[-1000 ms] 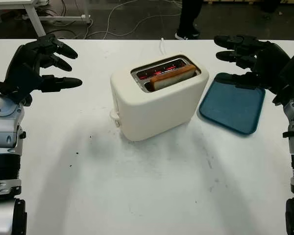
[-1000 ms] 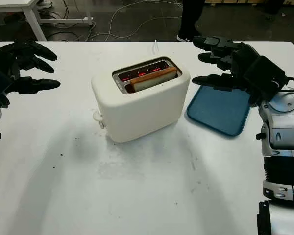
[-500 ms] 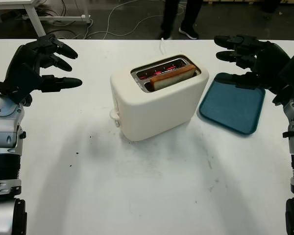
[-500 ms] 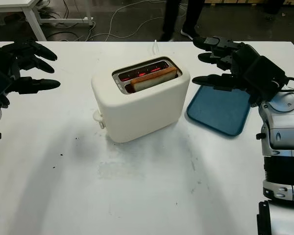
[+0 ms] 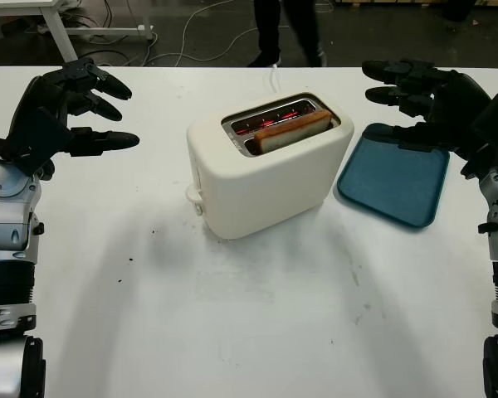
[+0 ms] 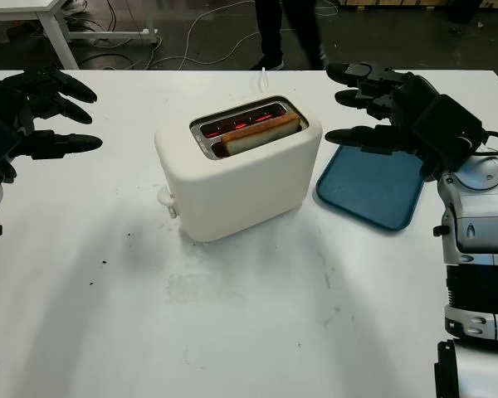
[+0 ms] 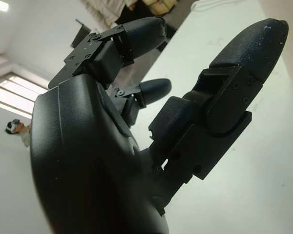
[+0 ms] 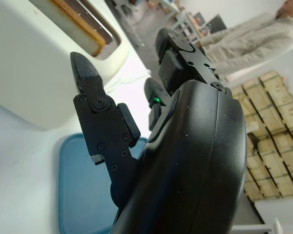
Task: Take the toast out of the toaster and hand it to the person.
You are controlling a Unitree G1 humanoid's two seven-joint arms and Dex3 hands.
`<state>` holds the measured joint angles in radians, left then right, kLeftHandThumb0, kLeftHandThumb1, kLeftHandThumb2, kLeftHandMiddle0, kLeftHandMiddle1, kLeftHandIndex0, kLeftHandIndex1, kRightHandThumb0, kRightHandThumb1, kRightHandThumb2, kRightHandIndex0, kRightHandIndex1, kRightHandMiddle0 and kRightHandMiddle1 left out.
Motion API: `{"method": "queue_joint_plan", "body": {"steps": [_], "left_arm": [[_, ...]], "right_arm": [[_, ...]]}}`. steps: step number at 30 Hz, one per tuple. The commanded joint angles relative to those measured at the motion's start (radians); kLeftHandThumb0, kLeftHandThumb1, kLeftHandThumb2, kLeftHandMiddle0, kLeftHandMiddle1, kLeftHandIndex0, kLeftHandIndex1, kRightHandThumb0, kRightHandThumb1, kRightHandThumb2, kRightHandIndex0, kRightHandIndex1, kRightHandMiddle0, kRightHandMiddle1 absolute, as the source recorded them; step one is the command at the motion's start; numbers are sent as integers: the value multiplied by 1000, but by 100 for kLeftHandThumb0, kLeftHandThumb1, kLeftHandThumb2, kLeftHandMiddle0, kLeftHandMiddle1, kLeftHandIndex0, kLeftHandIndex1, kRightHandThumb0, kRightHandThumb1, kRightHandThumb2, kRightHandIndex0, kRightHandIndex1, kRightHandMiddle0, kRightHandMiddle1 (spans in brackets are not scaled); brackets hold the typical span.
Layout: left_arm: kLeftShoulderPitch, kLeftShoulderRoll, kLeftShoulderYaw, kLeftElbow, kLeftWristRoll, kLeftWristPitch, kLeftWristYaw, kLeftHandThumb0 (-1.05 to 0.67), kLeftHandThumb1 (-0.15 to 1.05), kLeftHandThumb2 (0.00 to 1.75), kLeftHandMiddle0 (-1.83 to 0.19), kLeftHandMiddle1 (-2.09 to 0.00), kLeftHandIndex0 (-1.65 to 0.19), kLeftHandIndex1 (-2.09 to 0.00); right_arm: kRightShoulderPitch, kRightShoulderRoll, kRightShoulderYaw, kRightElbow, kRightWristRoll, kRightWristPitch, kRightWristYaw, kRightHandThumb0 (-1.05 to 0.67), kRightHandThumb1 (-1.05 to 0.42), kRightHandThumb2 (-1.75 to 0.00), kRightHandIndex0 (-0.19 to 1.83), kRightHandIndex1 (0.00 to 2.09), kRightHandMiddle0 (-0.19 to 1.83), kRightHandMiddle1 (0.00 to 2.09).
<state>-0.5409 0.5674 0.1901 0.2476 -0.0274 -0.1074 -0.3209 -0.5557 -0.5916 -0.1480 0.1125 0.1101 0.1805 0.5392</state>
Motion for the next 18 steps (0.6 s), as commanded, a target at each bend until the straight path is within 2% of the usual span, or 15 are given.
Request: {"method": "queue_joint_plan", "body": {"steps": [1,18], "left_arm": [[-4,2,2,3,-6,-9,-5,-105,54,0,-50,-129,-55,-113],[-2,-3,5,5,-12,-8,-4,-105,54,0,-50,-130,-55,-114]], "right_arm": [[1,5,0,-14,7,6,-8,-22,-79,0,17,52,45,0],[2,6,1,-9,6,-8,-6,-21,-78,0,16,53,46,0]]}}
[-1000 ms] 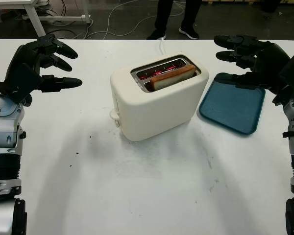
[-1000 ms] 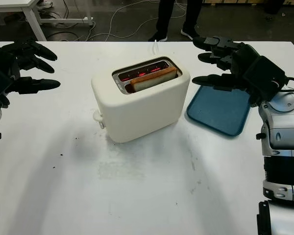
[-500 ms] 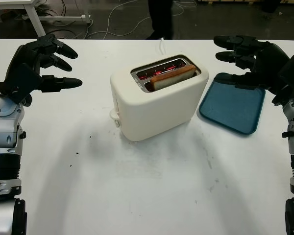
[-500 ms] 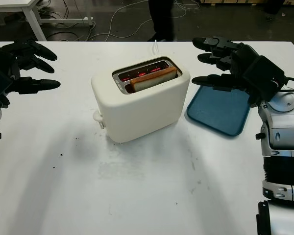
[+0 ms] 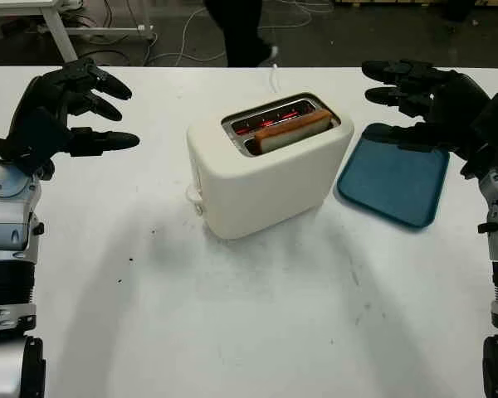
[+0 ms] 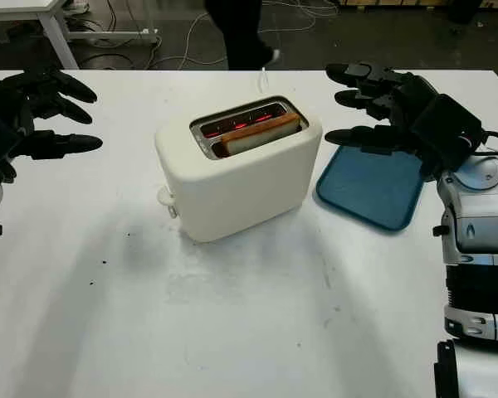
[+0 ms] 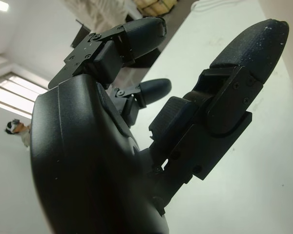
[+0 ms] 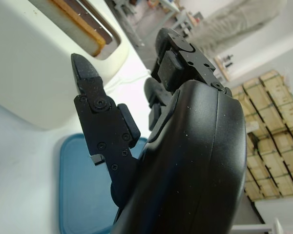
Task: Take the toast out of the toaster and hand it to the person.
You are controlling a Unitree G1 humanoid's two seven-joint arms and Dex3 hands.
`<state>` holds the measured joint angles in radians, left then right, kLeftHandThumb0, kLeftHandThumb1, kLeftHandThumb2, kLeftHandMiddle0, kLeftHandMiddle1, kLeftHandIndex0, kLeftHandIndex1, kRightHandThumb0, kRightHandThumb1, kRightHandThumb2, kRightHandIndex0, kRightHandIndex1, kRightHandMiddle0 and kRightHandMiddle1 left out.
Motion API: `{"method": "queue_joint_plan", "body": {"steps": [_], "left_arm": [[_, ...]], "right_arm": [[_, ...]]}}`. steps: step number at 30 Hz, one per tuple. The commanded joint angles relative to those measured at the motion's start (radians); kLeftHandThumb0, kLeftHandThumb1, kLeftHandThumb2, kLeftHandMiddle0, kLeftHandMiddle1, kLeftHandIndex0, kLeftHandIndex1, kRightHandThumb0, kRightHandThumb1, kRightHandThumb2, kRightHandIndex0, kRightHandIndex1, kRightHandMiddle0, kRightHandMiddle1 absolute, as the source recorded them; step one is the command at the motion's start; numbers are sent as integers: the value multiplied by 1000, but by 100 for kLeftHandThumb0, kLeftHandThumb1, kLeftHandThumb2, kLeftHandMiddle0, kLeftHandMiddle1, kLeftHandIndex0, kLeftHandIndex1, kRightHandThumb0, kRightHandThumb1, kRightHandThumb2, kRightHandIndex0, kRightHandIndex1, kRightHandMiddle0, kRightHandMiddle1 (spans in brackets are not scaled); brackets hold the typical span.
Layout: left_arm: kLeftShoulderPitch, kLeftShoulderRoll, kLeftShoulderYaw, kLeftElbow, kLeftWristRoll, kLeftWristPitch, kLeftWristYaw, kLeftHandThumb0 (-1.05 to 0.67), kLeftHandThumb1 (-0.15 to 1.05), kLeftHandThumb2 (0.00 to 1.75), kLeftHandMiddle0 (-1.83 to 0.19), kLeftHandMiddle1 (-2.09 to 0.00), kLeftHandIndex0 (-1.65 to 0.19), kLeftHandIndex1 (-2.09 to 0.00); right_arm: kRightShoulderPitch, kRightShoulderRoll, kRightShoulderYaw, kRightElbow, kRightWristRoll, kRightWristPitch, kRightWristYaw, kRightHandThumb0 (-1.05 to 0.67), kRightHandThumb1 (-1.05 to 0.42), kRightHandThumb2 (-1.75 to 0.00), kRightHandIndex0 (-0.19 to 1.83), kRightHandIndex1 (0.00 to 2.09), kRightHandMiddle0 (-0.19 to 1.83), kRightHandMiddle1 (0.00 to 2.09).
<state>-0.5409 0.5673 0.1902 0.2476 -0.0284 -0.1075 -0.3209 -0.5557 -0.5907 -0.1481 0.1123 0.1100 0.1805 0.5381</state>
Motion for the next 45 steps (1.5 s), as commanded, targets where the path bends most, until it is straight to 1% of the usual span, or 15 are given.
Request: {"method": "queue_joint_plan", "body": {"steps": [1,45], "left_arm": [[-2,-2,4,7,-6,-11,-1,-105,54,0,-50,-130,-55,-114],[-5,1,-1,5,2,-8,1,-105,55,0,-51,-129,-56,-113]], "right_arm": [[2,4,1,-8,7,-5,-3,-22,-79,0,17,54,46,1],[-3,9,0,4,17,-3,7,-24,-79,0,13,57,45,0]]}}
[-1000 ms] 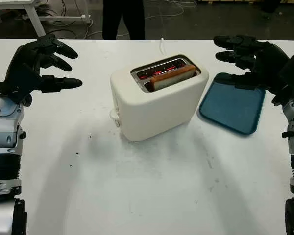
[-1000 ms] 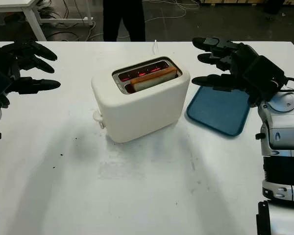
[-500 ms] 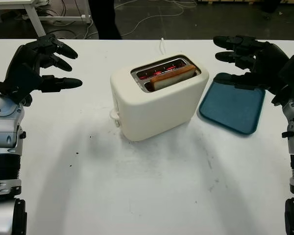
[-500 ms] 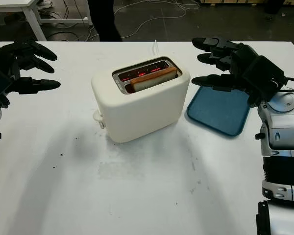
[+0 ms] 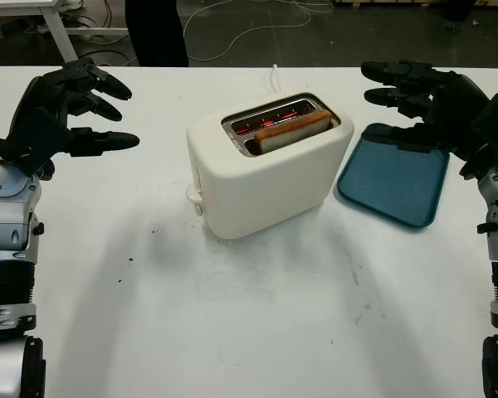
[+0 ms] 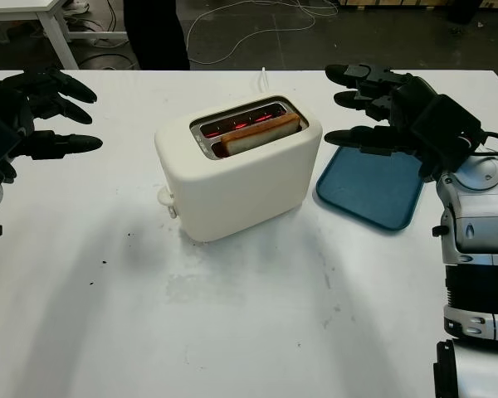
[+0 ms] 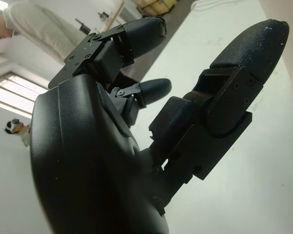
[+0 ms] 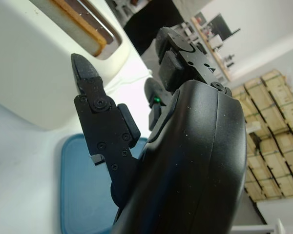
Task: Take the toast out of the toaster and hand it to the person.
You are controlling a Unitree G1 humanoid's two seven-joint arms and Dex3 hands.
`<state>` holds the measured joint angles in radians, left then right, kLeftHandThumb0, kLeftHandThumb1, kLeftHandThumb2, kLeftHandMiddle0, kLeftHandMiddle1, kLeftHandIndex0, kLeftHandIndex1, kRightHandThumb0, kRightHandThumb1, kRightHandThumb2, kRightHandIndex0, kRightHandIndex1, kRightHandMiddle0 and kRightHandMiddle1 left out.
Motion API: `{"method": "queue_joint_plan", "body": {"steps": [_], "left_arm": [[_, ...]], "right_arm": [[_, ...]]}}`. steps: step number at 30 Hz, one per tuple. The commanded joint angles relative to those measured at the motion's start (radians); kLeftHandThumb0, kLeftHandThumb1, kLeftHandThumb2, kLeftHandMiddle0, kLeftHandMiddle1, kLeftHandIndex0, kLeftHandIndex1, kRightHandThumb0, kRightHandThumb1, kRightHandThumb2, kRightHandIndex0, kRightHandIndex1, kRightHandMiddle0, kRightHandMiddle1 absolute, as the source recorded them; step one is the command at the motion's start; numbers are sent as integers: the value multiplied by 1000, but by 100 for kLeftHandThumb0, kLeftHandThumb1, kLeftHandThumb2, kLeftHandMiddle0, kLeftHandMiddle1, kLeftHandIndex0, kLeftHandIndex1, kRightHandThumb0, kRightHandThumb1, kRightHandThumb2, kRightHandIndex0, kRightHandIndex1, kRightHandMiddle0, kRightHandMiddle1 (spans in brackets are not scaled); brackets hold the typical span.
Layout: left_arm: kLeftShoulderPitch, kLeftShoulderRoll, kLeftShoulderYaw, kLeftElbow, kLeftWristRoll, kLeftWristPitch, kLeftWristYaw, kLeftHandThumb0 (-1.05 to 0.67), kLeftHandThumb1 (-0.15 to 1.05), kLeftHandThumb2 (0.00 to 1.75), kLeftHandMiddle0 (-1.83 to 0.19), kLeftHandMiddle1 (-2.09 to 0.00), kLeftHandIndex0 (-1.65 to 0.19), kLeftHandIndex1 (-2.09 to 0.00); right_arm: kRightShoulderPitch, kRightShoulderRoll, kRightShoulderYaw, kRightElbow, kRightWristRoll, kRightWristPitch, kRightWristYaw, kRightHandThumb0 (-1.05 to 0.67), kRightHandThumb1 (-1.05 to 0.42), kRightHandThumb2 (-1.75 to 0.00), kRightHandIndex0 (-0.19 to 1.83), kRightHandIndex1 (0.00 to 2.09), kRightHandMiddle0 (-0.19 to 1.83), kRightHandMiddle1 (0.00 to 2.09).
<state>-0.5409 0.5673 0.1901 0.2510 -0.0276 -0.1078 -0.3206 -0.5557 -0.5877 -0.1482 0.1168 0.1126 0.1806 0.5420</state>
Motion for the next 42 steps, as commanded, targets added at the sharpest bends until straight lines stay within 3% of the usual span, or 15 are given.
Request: {"method": "queue_joint_plan", "body": {"steps": [1,42], "left_arm": [[-4,1,-1,-1,2,-6,2,-105,56,0,-51,-128,-56,-113],[-3,-2,1,6,-4,-13,0,-105,56,0,-50,-129,-55,-113]], "right_arm": [[-3,5,1,-5,13,2,1,-23,-79,0,12,57,45,0],[6,6,0,-20,9,7,-6,-23,-79,0,12,56,44,0]]}}
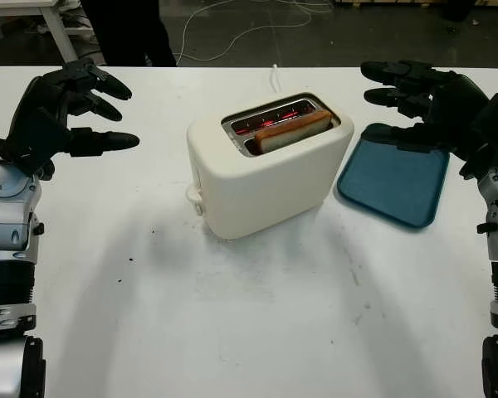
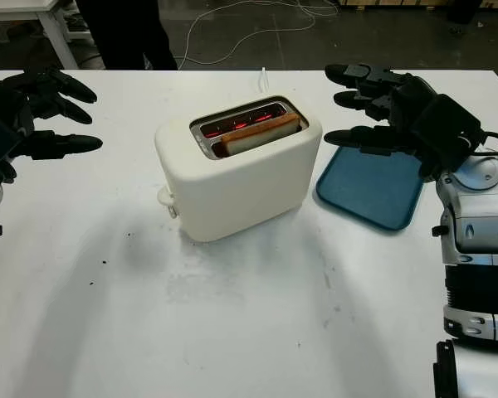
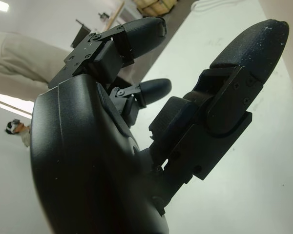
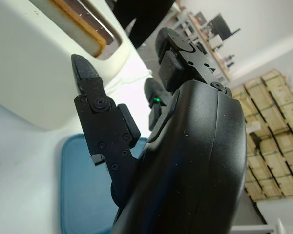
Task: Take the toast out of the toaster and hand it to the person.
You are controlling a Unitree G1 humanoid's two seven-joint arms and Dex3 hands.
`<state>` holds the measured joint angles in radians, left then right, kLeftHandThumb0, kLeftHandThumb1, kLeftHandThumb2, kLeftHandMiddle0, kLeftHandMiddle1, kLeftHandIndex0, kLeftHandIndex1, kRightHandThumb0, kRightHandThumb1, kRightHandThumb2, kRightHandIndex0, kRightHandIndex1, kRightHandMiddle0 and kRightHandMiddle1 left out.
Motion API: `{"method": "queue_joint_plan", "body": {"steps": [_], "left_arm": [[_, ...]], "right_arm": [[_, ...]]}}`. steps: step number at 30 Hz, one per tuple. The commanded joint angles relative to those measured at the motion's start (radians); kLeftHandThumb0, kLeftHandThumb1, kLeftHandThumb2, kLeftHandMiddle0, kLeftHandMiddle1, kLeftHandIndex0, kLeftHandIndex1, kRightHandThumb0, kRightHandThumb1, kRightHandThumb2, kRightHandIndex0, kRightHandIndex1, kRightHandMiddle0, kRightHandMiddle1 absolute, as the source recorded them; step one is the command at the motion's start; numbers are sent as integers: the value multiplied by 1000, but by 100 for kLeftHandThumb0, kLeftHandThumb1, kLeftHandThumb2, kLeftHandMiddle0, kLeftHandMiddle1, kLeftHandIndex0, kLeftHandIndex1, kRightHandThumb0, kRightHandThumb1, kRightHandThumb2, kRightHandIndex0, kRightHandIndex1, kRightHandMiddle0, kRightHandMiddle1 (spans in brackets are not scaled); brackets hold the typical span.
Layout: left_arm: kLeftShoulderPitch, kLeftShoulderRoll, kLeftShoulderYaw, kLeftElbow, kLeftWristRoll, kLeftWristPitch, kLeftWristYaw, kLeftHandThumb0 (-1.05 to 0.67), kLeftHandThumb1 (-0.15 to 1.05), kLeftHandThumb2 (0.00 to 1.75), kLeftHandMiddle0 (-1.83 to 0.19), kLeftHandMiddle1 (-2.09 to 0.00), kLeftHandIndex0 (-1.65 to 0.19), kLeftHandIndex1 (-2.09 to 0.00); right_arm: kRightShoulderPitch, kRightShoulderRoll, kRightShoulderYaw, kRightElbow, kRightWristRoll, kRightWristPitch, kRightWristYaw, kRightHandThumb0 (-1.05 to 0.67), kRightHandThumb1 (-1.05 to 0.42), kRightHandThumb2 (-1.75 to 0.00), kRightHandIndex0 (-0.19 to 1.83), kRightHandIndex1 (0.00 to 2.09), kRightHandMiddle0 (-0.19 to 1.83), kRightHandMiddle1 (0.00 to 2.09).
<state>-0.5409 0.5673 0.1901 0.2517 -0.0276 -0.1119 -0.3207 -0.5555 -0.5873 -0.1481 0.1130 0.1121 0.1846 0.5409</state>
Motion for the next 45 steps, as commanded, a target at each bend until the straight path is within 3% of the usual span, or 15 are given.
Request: {"method": "queue_joint_plan", "body": {"steps": [1,45], "left_arm": [[-2,-2,1,5,-3,-10,0,-105,56,0,-50,-130,-55,-114],[1,-6,3,4,-8,-9,1,-105,55,0,-50,-129,-56,-113]], "right_arm": [[6,6,-1,-18,12,9,-5,-22,-79,0,12,55,44,0],[6,6,-6,-6,19,2,2,-24,-79,0,13,53,43,0]]}}
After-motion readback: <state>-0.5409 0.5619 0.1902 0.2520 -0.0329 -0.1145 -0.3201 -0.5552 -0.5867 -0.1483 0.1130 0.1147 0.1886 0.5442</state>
